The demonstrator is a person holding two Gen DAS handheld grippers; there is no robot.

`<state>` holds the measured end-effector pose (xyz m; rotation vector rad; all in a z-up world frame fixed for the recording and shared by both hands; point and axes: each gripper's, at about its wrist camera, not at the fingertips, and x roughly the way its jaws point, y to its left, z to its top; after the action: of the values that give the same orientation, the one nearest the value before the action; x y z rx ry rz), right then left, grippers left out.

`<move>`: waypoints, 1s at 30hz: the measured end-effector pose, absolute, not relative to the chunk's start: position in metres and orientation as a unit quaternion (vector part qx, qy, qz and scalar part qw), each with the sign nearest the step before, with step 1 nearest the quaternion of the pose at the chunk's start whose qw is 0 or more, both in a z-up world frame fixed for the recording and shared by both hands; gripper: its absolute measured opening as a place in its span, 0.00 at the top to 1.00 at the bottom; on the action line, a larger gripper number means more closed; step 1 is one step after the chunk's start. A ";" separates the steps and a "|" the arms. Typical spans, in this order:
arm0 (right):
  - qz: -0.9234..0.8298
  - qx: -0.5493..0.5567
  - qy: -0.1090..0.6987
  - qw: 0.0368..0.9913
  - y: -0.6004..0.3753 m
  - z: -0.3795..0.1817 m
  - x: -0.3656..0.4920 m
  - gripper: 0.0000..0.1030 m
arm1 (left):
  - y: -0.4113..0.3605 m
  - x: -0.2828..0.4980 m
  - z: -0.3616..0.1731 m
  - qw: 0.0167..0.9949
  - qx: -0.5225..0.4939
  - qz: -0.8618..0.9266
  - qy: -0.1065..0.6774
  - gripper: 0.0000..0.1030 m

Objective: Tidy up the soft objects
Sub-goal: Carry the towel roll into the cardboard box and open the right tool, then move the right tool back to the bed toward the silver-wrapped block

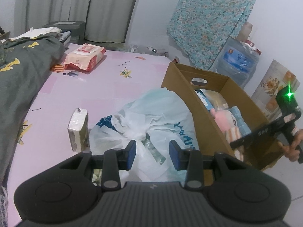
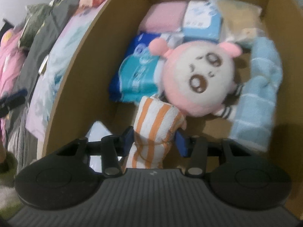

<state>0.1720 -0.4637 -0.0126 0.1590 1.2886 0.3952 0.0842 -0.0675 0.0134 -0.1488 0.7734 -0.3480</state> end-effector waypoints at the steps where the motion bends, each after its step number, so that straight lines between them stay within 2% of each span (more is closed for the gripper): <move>1: 0.180 0.080 0.589 0.784 -0.467 -0.010 0.173 0.55 | -0.066 0.084 0.013 0.909 -0.073 -0.168 0.375 0.62; 7: 0.156 0.092 0.562 0.807 -0.473 -0.006 0.180 0.58 | -0.065 0.084 0.013 0.909 -0.075 -0.166 0.376 0.61; 14: 0.230 -0.023 0.559 0.796 -0.450 -0.003 0.164 0.61 | -0.065 0.085 0.011 0.908 -0.078 -0.166 0.377 0.61; 17: 0.262 -0.036 0.562 0.784 -0.445 -0.002 0.160 0.57 | -0.065 0.085 0.011 0.908 -0.079 -0.168 0.377 0.60; 25: 0.222 0.087 0.564 0.791 -0.474 -0.006 0.169 0.46 | -0.062 0.083 0.010 0.909 -0.079 -0.163 0.375 0.59; 30: 0.195 0.179 0.550 0.792 -0.495 -0.012 0.172 0.45 | -0.058 0.082 0.009 0.910 -0.082 -0.157 0.375 0.58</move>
<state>0.1724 -0.4950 -0.0121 0.3849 1.1821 0.4200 0.0819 -0.0579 0.0093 -0.1696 0.7737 -0.3247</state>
